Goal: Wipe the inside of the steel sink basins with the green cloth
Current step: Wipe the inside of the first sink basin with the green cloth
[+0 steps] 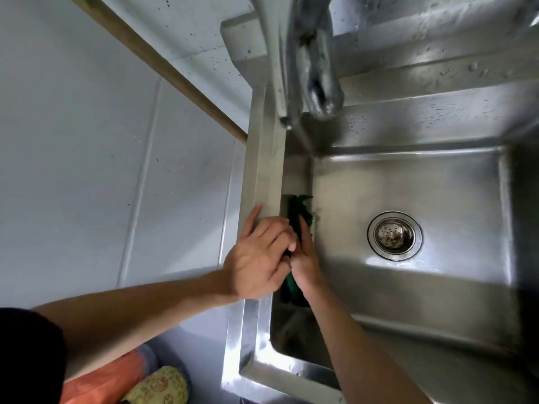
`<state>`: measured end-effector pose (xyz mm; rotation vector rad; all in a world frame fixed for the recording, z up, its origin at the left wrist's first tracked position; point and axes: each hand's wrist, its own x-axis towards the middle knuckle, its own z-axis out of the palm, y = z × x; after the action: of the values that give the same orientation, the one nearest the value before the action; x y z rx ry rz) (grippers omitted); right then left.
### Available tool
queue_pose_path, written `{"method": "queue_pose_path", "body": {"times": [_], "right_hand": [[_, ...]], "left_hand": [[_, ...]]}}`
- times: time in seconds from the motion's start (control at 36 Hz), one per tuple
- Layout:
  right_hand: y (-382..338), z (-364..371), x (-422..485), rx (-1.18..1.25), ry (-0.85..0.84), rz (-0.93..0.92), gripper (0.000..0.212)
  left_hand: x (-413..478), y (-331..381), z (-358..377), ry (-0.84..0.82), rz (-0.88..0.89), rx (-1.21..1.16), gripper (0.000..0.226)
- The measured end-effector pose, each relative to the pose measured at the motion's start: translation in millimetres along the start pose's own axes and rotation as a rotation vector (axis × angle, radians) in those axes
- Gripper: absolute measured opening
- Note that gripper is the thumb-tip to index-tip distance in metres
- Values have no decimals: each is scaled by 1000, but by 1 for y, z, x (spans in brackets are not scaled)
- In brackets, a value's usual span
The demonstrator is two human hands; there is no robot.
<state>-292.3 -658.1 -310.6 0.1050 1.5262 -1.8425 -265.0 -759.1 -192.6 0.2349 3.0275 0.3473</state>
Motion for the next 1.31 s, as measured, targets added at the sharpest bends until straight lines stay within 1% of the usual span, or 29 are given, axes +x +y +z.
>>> {"method": "queue_pose_path", "body": {"times": [0.06, 0.08, 0.11, 0.22, 0.25, 0.31, 0.36, 0.42, 0.5, 0.56, 0.61, 0.67, 0.75, 0.81, 0.86, 0.92, 0.94, 0.97, 1.03, 1.11, 1.17, 1.22, 1.28, 1.31], "right_hand": [[16, -2, 11, -3, 15, 99, 43], [13, -2, 9, -3, 4, 104, 44], [5, 1, 3, -7, 2, 90, 43], [-29, 8, -38, 6, -32, -87, 39], [-33, 9, -46, 22, -66, -108, 39], [-26, 9, -51, -8, -78, -111, 42], [-14, 7, -40, -40, -34, -40, 38], [6, 4, -24, -41, -13, 78, 46], [33, 0, -3, -43, 37, 239, 45], [12, 4, -12, -29, 45, 241, 43], [-7, 7, -28, -38, 18, 183, 44], [-9, 5, -41, -51, -19, 124, 49], [2, 2, -39, -97, -26, 68, 44], [13, 1, -28, -118, 13, 89, 41], [42, -1, -14, -115, 48, 180, 42], [74, -5, -2, -102, 34, 266, 46], [71, -6, -3, -83, 28, 294, 46], [54, -3, -10, -74, 27, 317, 43], [1, 6, -32, -51, 29, 269, 37], [-16, 6, -48, -6, -26, 163, 38], [-8, 5, -47, -33, -9, 166, 43], [9, 5, -39, -63, 20, 216, 44], [44, 0, -26, -84, 49, 284, 44], [47, -1, -25, -94, 34, 310, 45]], "left_hand": [[1, 1, -1, 17, -3, -20, 19], [1, 1, -2, 20, -7, -23, 18], [1, 1, -2, 22, -8, -21, 18], [-1, -1, 1, 9, 1, -3, 17], [-2, -2, 2, 9, 4, 4, 17], [-2, -2, 3, 15, 10, 15, 17], [-2, -2, 3, 24, 13, 18, 16], [-2, -1, 2, 32, 12, 14, 16], [-1, 0, 1, 37, 4, 6, 15], [-1, -1, 2, 37, 0, 3, 15], [-1, -2, 3, 43, 4, -5, 13], [-1, -4, 4, 55, 15, -11, 13], [-2, -4, 4, 71, 25, -17, 13], [-1, -4, 4, 72, 23, -24, 14], [-1, -4, 3, 72, 16, -29, 15], [0, -3, 1, 77, 12, -31, 15], [0, -3, 1, 79, 12, -33, 14], [0, -3, 1, 80, 13, -36, 14], [0, -3, 1, 80, 20, -37, 14], [-1, -4, 2, 69, 25, -34, 16], [-1, -4, 1, 64, 21, -30, 15], [0, -3, 0, 59, 15, -30, 15], [0, -3, -1, 52, 7, -33, 15], [0, -2, -1, 48, 5, -35, 15]]}}
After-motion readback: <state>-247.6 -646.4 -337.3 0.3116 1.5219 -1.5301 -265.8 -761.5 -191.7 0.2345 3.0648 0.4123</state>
